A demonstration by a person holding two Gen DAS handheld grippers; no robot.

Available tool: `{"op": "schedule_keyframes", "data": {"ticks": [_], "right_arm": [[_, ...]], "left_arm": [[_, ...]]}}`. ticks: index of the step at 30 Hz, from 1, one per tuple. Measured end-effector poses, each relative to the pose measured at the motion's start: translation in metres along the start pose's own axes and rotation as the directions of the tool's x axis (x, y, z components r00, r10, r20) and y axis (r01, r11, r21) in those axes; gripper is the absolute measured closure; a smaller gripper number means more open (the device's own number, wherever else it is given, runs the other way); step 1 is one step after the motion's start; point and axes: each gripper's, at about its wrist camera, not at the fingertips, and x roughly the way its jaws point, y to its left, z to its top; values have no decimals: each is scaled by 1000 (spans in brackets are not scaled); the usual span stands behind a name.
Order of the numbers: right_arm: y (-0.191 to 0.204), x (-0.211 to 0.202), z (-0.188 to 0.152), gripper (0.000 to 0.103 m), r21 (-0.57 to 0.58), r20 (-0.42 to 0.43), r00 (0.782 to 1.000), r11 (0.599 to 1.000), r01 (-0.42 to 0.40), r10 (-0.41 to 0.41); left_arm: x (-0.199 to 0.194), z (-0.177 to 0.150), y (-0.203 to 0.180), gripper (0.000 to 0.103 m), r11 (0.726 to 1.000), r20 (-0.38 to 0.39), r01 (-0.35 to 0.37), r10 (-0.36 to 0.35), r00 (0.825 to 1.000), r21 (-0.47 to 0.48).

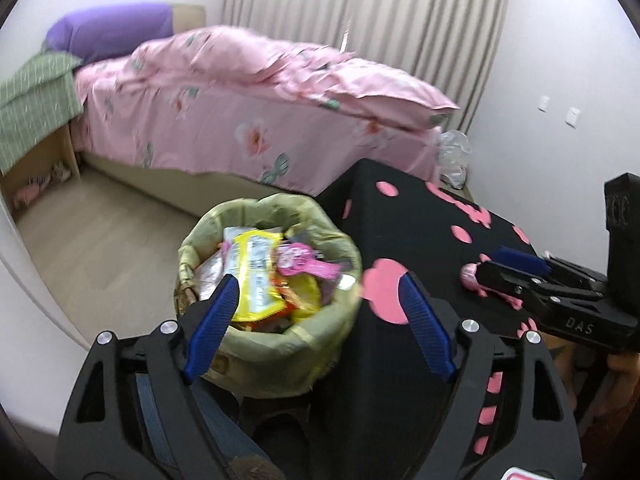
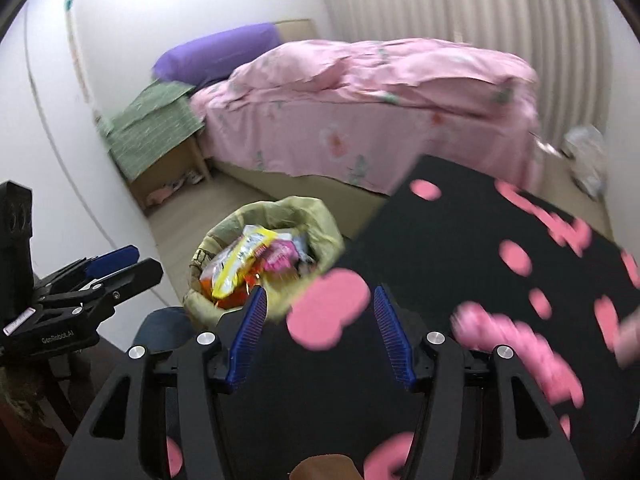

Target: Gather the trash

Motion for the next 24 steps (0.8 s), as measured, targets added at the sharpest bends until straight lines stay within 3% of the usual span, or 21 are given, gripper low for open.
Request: {"op": "schedule_keyframes", "data": {"ticks": [4, 6, 12, 24], "right_arm": [[-7, -54, -32, 50, 33, 56, 993, 994, 106, -108], [-6, -77, -46, 50, 42, 79, 983, 986, 160, -163], [2, -107, -73, 50, 62, 80, 972, 974, 217, -222], [10, -117, -88, 50, 78, 79, 974, 975, 206, -212]], "left_arm": [[-29, -11, -32, 25, 998, 14, 40, -41, 999, 46], [-39, -17, -44, 25, 997, 11, 25, -25, 1000, 70], [-51, -29, -58, 25, 996, 0, -2, 3, 1000, 93], [-73, -35, -67, 25, 989, 25, -48, 45, 999, 138]]}}
